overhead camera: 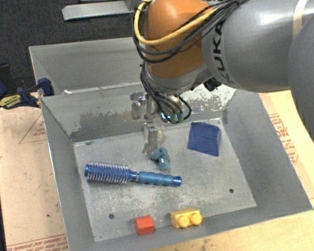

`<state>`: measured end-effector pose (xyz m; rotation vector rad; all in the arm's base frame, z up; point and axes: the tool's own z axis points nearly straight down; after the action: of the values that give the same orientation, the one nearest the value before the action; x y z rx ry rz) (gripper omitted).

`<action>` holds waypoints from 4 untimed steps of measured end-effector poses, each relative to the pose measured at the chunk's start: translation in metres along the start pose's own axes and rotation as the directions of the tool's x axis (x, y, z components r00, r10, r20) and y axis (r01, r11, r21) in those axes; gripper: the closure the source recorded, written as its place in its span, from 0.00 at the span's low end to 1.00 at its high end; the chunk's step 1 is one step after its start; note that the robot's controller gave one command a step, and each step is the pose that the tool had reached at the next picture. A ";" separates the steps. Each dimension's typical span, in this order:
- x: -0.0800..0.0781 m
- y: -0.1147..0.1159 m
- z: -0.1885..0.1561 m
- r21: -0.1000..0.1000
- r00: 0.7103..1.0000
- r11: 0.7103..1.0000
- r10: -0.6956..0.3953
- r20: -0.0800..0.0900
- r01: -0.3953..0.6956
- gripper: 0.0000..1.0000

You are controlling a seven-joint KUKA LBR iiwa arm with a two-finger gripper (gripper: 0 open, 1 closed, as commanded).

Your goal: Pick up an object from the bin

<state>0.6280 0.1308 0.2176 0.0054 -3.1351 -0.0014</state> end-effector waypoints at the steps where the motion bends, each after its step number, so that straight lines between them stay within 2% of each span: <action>1: 0.049 0.059 0.153 0.000 1.000 1.000 -0.012 -0.001 0.012 0.00; 2: 0.055 0.057 0.116 -0.002 1.000 1.000 0.027 0.010 -0.027 0.00; 3: 0.062 0.054 0.118 -0.001 0.993 0.993 0.119 0.006 -0.119 0.00; 4: 0.064 0.038 0.150 0.000 0.986 0.986 0.164 0.004 -0.164 0.00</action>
Offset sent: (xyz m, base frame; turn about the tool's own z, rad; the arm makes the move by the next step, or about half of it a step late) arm -0.0472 0.0566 -0.1476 -0.0059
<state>0.5630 0.1683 0.0681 -0.2534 -3.1288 -0.0005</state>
